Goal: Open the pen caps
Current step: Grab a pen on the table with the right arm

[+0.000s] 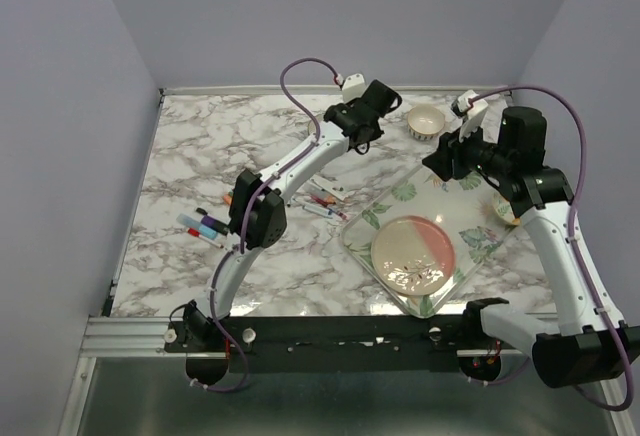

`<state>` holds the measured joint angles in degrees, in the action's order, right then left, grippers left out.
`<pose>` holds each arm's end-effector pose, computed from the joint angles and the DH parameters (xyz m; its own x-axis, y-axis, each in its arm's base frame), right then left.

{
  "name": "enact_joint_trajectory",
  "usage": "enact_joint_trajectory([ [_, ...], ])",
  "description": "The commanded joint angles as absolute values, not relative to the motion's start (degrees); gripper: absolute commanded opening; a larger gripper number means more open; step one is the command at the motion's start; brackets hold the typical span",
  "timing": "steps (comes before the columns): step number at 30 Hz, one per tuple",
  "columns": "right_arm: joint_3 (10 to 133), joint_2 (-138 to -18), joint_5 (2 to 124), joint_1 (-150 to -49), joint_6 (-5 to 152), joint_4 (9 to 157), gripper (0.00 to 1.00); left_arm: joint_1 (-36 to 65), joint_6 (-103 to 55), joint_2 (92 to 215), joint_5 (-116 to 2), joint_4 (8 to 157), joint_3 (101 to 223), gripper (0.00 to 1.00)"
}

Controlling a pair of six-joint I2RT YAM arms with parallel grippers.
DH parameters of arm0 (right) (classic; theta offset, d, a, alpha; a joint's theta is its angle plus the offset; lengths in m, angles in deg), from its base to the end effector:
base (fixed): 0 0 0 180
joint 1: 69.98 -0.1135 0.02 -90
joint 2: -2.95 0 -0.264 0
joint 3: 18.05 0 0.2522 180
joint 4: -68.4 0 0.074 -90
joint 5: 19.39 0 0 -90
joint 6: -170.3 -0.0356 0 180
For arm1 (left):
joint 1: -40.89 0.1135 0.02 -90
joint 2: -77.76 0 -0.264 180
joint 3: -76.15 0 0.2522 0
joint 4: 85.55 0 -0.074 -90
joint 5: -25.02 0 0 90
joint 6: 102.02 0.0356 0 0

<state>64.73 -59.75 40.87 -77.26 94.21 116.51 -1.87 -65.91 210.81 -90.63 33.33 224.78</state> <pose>0.2243 0.0465 0.3854 -0.3216 -0.2515 -0.9129 -0.6405 0.7679 0.0141 0.3904 -0.3400 0.2984 -0.6234 -0.4154 -0.6624 -0.1939 0.9029 -0.3838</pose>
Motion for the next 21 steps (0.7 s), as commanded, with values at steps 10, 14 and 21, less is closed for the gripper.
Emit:
enact_joint_trajectory([
  [10,62.60,-58.58,41.07,-75.60,93.74,115.04,0.54,-0.16,-68.62,222.42,-87.57,36.13,230.97,0.39],
  [14,62.42,-58.49,40.29,-75.60,93.57,115.03,0.54,0.81,-70.47,224.27,-86.96,36.21,230.88,0.39],
  [21,62.33,-58.92,39.32,-75.60,93.48,115.12,0.54,2.04,-72.49,227.35,-85.64,37.97,232.55,0.40],
])
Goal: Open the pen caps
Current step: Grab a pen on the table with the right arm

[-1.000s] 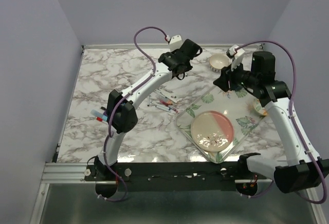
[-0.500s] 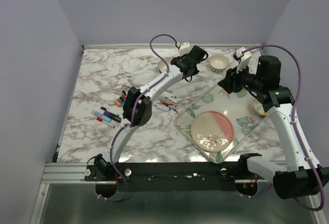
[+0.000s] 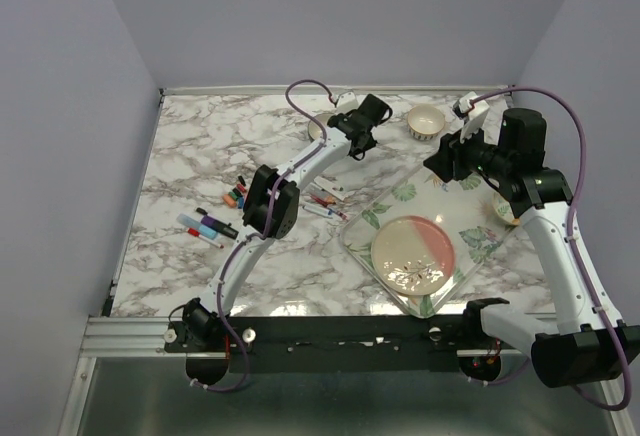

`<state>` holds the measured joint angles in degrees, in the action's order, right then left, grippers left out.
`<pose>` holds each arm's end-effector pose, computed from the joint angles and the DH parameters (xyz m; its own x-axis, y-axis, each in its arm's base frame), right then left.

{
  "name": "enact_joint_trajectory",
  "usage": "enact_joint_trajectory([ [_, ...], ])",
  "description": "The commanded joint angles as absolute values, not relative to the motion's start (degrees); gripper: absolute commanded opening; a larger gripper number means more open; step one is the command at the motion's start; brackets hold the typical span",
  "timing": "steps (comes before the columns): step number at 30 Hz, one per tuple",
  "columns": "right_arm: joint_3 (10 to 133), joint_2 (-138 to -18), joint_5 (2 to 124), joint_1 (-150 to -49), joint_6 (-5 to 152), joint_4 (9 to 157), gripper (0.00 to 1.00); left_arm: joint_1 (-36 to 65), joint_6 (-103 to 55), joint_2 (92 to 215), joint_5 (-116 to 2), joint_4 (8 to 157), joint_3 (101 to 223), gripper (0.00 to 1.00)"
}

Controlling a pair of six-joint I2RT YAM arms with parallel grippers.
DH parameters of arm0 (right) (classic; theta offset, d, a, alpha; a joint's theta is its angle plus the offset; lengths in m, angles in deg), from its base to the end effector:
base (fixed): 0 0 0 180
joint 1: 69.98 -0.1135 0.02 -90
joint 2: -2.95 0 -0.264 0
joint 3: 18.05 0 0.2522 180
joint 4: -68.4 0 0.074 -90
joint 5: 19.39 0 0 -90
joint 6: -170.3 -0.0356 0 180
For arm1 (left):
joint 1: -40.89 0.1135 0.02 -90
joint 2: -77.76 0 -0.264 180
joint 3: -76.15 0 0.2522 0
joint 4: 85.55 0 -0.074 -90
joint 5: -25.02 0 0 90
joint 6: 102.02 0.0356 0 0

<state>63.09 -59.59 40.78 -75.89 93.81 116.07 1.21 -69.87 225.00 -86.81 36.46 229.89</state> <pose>0.2259 0.0412 0.3772 -0.3480 -0.2398 -0.9063 -0.6202 0.7838 0.0308 0.4389 -0.3469 0.2011 -0.6714 -0.4642 -0.5777 -0.2893 0.8819 -0.3723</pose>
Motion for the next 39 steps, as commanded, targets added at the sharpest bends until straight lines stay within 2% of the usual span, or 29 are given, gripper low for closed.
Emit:
enact_joint_trajectory([
  [1,62.33,-59.01,39.23,-75.69,93.57,115.12,0.54,2.22,-72.93,227.96,-85.29,38.06,232.82,0.40],
  [17,61.98,-60.33,37.65,-75.60,94.01,115.47,0.54,3.28,-75.75,228.06,-83.88,38.93,231.77,0.38],
  [26,61.89,-64.54,32.47,-75.60,96.54,117.57,0.54,2.49,-66.36,209.09,-82.05,49.72,213.51,0.31],
  [32,63.21,-71.04,25.08,-75.69,99.19,120.30,0.55,3.45,-56.68,185.55,-75.37,68.16,184.25,0.31],
  [34,65.48,-75.94,21.67,-75.69,98.49,120.92,0.55,4.68,-55.18,176.87,-69.48,72.06,173.70,0.31],
  [35,67.15,-78.50,20.08,-75.69,97.88,123.10,0.50,6.51,-53.96,174.03,-66.94,75.03,170.36,0.31],
  [37,71.89,-86.90,16.66,-75.60,97.96,126.79,0.26,8.54,-53.07,166.06,-62.09,75.94,162.53,0.31],
  [38,77.22,-89.92,16.21,-75.69,97.18,130.47,0.10,10.46,-50.89,163.31,-61.47,74.98,160.33,0.31],
  [39,80.84,-92.74,16.20,-75.69,96.21,131.89,0.05,11.35,-49.31,160.75,-61.29,73.93,157.00,0.31],
])
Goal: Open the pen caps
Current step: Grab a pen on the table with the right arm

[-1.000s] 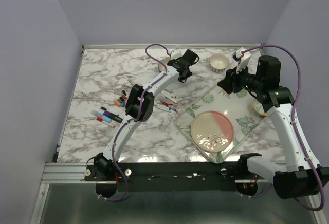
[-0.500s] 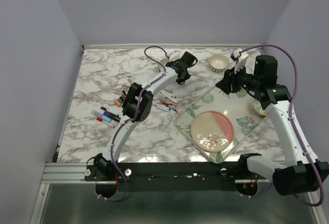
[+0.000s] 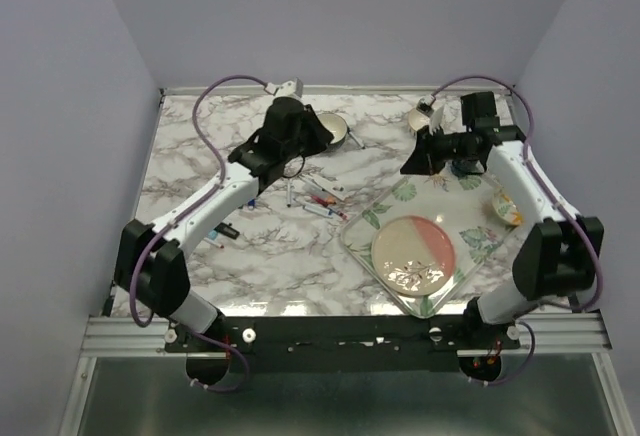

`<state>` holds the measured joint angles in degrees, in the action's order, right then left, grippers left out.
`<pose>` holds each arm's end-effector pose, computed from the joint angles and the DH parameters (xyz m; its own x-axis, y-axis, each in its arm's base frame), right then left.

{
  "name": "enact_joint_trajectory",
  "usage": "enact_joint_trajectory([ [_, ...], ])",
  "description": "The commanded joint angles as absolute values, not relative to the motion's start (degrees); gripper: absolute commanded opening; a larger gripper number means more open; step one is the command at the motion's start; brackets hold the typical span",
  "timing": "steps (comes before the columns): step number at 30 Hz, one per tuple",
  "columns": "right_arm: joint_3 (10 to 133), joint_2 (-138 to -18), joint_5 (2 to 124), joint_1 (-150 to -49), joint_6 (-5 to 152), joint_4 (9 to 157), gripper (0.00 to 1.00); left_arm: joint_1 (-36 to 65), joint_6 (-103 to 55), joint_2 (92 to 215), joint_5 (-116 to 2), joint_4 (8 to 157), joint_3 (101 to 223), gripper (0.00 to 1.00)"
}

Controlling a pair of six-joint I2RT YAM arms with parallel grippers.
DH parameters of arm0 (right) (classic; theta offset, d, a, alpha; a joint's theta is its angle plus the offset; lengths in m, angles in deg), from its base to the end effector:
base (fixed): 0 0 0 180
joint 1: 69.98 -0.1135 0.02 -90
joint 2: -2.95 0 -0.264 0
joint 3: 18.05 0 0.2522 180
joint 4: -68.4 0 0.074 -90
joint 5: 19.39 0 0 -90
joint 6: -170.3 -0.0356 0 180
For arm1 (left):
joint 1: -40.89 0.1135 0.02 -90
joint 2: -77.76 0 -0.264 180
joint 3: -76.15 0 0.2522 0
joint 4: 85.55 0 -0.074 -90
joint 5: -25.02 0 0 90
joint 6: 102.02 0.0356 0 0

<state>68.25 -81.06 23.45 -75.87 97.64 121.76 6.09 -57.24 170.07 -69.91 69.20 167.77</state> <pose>0.3019 0.0574 0.3097 -0.5812 -0.2637 -0.7698 -0.7347 0.5767 0.3572 0.3148 -0.2151 0.3264 -0.6116 -0.4362 -0.6601 0.1009 0.7845 -0.6118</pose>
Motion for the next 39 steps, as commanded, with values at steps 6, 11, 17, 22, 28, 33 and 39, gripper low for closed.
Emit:
enact_joint_trajectory([
  [6,104.28,-113.37,25.33,-77.53,88.04,136.21,0.01,15.84,-31.50,139.75,-72.43,62.42,146.97,0.31],
  [11,114.27,-122.20,36.84,-79.99,73.31,129.31,0.01,16.20,-24.42,122.87,-84.03,60.64,136.95,0.36],
  [17,133.07,-136.00,45.37,-80.70,68.97,132.35,0.01,16.46,-21.43,114.06,-87.04,63.28,131.22,0.39],
  [22,137.64,-140.30,51.60,-83.06,70.61,131.03,0.00,16.99,-21.34,115.55,-85.55,63.37,131.39,0.39],
  [28,130.40,-136.63,77.21,-90.53,101.96,126.22,0.01,17.25,-21.34,115.73,-85.29,63.46,131.39,0.40],
  [33,122.10,-134.86,85.11,-92.30,124.27,113.89,0.01,17.60,-21.43,115.82,-85.02,63.46,131.39,0.40],
  [39,125.35,-138.20,79.75,-92.30,135.74,115.56,0.01,17.78,-21.43,115.82,-85.20,63.46,131.30,0.40],
])
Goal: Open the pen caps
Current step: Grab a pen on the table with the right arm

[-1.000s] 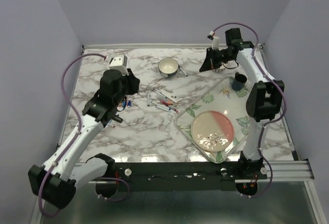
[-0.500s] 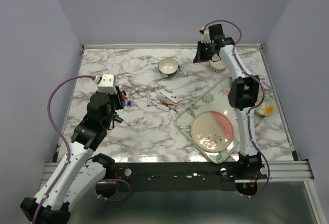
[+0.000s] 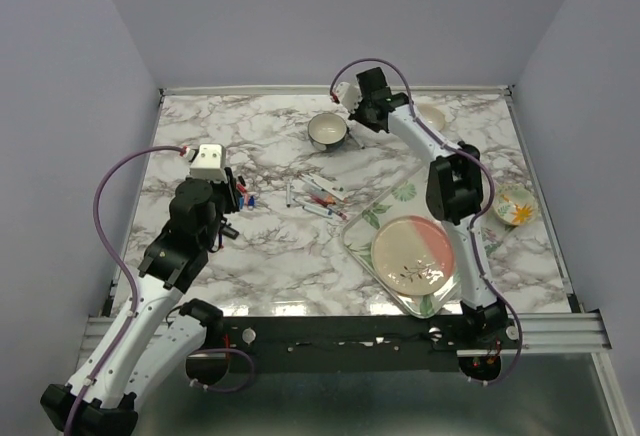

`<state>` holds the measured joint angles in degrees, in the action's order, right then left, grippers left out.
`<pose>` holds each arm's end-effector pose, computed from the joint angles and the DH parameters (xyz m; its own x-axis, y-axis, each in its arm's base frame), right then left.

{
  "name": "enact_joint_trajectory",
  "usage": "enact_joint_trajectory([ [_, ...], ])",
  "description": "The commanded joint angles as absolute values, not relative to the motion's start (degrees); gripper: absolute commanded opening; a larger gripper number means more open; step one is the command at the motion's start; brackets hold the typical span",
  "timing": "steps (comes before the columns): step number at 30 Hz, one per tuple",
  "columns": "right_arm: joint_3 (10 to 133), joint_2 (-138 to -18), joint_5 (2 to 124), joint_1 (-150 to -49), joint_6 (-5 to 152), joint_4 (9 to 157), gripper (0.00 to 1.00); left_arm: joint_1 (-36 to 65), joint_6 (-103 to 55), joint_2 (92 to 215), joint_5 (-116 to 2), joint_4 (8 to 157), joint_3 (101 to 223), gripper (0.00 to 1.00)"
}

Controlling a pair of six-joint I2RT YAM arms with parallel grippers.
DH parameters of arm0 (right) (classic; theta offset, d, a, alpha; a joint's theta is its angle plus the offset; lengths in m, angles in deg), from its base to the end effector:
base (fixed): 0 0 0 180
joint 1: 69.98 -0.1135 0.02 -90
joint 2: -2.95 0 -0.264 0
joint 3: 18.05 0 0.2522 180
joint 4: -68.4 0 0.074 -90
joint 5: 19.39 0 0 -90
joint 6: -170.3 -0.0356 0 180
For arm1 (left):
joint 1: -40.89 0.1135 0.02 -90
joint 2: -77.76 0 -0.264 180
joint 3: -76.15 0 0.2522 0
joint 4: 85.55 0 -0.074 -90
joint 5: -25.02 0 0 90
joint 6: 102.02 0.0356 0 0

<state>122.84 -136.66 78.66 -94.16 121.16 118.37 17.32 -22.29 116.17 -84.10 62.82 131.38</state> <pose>0.4995 0.2188 0.2081 -0.3081 -0.8484 -0.4304 -0.6913 0.5105 -0.5114 0.1500 -0.0527 0.3230 -0.2461 -0.0764 -0.9662 0.0444 0.9950 -0.0900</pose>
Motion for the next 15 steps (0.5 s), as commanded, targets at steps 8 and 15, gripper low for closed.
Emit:
enact_joint_trajectory([
  [8,123.51,-138.29,67.91,-92.39,141.02,116.70,0.01,17.87,-21.52,115.90,-84.67,63.55,131.30,0.40],
  [15,120.78,-138.12,60.15,-92.48,149.81,118.11,0.01,18.04,-21.60,115.90,-84.67,63.63,131.22,0.40],
])
